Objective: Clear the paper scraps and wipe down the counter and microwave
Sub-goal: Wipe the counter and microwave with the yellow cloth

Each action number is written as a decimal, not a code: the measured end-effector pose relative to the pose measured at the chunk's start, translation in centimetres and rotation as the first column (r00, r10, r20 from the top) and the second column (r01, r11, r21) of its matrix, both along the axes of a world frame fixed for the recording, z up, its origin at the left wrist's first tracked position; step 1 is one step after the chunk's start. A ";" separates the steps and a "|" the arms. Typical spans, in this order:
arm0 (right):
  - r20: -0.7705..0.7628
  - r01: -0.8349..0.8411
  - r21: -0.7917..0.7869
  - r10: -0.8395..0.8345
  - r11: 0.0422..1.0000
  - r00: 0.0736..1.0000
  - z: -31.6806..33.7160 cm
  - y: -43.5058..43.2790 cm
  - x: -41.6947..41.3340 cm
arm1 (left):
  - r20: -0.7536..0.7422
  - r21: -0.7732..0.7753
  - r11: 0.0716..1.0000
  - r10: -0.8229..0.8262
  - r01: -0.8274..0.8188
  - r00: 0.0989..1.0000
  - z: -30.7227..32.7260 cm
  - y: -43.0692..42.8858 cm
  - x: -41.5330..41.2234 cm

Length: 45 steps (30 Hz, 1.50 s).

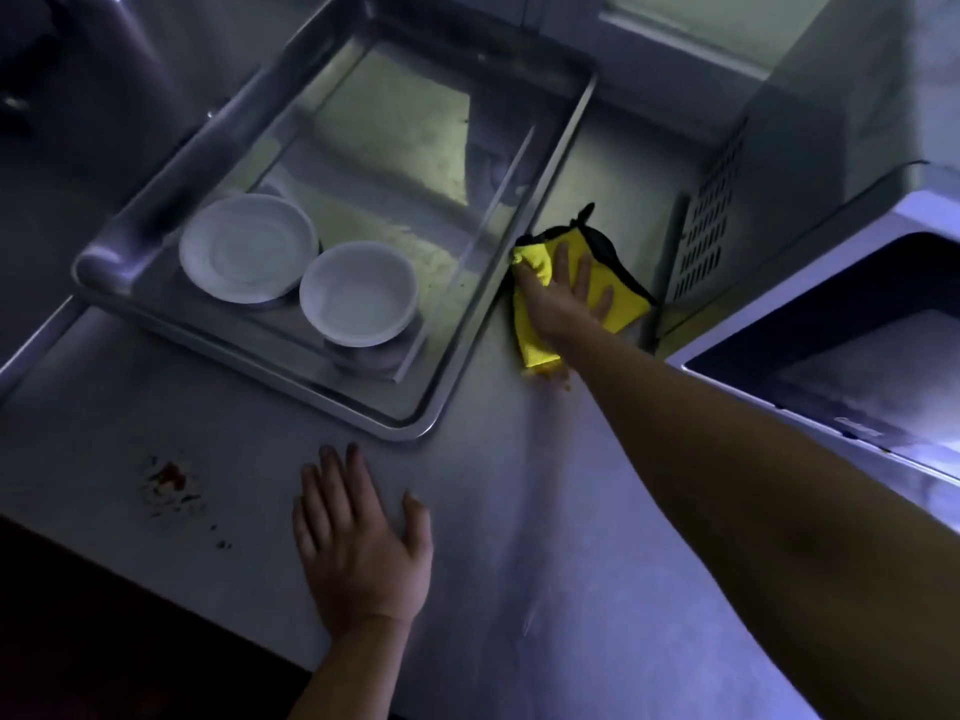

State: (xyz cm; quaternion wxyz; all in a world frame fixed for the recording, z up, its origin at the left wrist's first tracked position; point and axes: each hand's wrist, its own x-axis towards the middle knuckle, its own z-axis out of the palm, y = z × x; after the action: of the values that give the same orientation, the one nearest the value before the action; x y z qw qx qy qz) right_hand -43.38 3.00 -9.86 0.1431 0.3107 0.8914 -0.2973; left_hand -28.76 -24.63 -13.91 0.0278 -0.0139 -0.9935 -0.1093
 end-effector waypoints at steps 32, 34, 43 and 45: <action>-0.184 -0.310 0.478 0.439 0.822 0.880 -3.9 -6.8 28.3 | -0.007 0.012 0.999 0.042 -0.042 0.999 0.5 0.7 0.6; -0.168 -0.307 0.473 0.426 0.826 0.889 -3.7 -7.0 27.8 | -0.013 0.020 0.999 0.037 -0.037 0.999 0.5 0.8 0.7; -0.114 -0.038 0.439 0.098 0.898 0.989 -3.2 -5.1 11.6 | -0.025 0.030 0.999 0.043 -0.042 0.999 -0.1 0.4 0.2; -0.117 0.010 0.439 0.046 0.898 0.992 -3.3 -4.9 7.8 | -0.044 0.028 0.999 0.044 -0.043 0.998 -0.4 0.3 0.2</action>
State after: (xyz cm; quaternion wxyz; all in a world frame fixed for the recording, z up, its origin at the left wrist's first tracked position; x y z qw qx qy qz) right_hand -35.53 -1.93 -13.18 0.0165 0.3077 0.9454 -0.1063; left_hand -28.60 -24.36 -14.28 0.0525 0.0058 -0.9911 -0.1218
